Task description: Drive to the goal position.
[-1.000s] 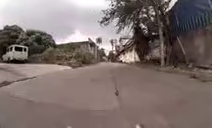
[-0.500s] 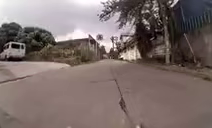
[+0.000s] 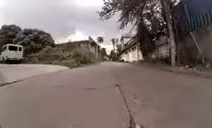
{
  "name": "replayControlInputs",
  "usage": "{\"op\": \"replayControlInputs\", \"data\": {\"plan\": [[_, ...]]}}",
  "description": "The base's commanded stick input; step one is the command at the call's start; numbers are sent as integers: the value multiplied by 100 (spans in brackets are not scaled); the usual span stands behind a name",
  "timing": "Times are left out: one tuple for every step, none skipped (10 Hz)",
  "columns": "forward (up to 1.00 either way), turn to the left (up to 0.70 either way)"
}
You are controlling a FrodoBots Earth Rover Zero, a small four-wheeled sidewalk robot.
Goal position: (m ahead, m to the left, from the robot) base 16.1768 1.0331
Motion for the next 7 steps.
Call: {"op": "replayControlInputs", "data": {"plan": [[96,-35],[96,3],[96,3],[96,3],[96,3],[96,3],[96,3]]}}
